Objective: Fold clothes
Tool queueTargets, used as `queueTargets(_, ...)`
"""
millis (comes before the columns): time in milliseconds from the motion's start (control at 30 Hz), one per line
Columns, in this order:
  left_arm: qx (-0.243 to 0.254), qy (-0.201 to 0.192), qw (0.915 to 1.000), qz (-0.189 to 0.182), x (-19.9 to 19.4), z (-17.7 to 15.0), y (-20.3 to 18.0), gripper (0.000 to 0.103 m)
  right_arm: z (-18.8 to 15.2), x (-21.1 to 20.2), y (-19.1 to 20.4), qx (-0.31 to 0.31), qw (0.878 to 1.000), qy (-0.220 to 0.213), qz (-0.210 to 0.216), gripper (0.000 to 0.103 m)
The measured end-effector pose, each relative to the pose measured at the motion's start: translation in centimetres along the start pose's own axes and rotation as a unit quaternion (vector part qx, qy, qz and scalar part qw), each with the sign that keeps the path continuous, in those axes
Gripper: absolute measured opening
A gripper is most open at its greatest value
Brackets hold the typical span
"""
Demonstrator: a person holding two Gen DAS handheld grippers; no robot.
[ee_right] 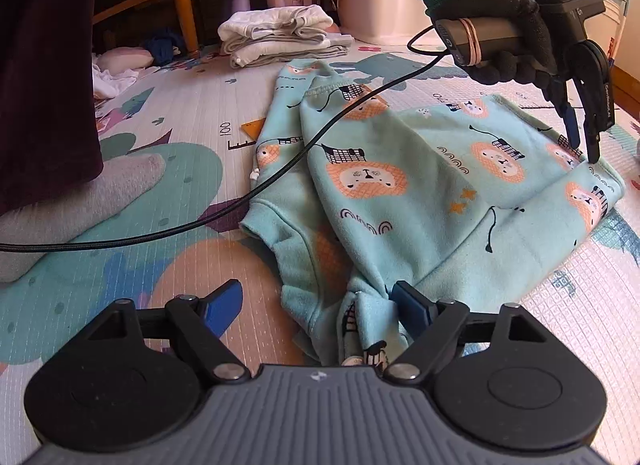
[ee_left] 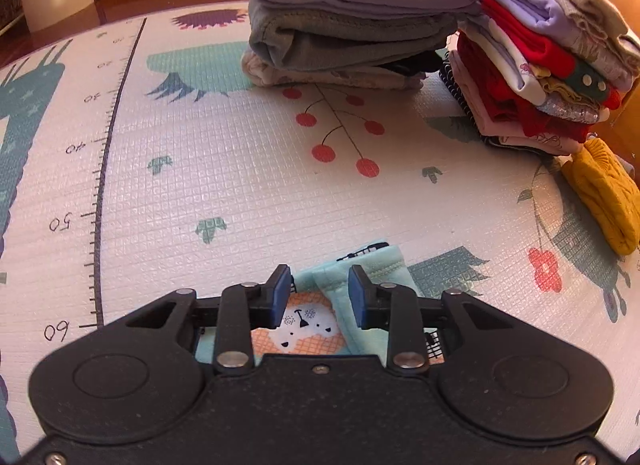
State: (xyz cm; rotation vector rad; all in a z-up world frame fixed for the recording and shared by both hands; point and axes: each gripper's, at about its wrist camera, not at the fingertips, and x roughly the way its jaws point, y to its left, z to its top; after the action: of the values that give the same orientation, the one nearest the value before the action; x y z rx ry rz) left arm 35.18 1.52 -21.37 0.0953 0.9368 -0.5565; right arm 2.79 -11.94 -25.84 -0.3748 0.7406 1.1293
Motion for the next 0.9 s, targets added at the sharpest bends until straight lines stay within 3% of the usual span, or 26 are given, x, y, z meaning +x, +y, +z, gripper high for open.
queueTargets(100, 0.044, 0.005, 0.9986, -0.03, 0.9, 0.1, -1.7, 0.028, 0.0, -0.3, -0.3, 0.009, 1.0, -0.01, -0.011, 0.076)
queueTargets(167, 0.053, 0.029, 0.9979, -0.023, 3.0, -0.3, -2.0, 0.028, -0.1, -0.2, -0.5, 0.018, 1.0, -0.012, -0.014, 0.076)
queueTargets(233, 0.056, 0.055, 0.9969, 0.0, 5.3, -1.0, -1.4, 0.012, -0.2, 0.1, -0.8, 0.031, 0.999, -0.007, -0.009, 0.078)
queueTargets(333, 0.013, 0.06, 0.9981, -0.011, 5.1, -0.6, -0.2, 0.009, -0.4, 0.4, -0.7, 0.038, 0.999, -0.004, -0.002, 0.084)
queueTargets(433, 0.047, 0.062, 0.997, 0.001, 4.2, -0.3, -0.9, 0.007, -0.6, 0.5, -0.4, 0.033, 0.999, -0.002, -0.002, 0.085)
queueTargets(533, 0.085, 0.041, 0.9948, -0.04, 1.6, -0.7, -2.4, 0.007, -0.5, 0.6, -0.2, 0.031, 1.0, -0.002, -0.002, 0.088)
queueTargets(633, 0.147, 0.054, 0.9849, -0.073, 0.8, -2.6, -4.5, 0.008, -0.6, 0.5, -0.1, 0.031, 1.0, -0.003, -0.002, 0.088)
queueTargets(700, 0.172, 0.073, 0.9797, -0.073, 1.7, -3.8, -5.2, 0.008, -0.7, 0.4, -0.2, 0.033, 0.999, -0.004, 0.0, 0.088)
queueTargets(900, 0.138, 0.094, 0.9839, -0.062, 4.1, -3.4, -3.8, 0.012, -0.7, 0.6, 0.1, 0.023, 1.0, 0.001, -0.001, 0.092)
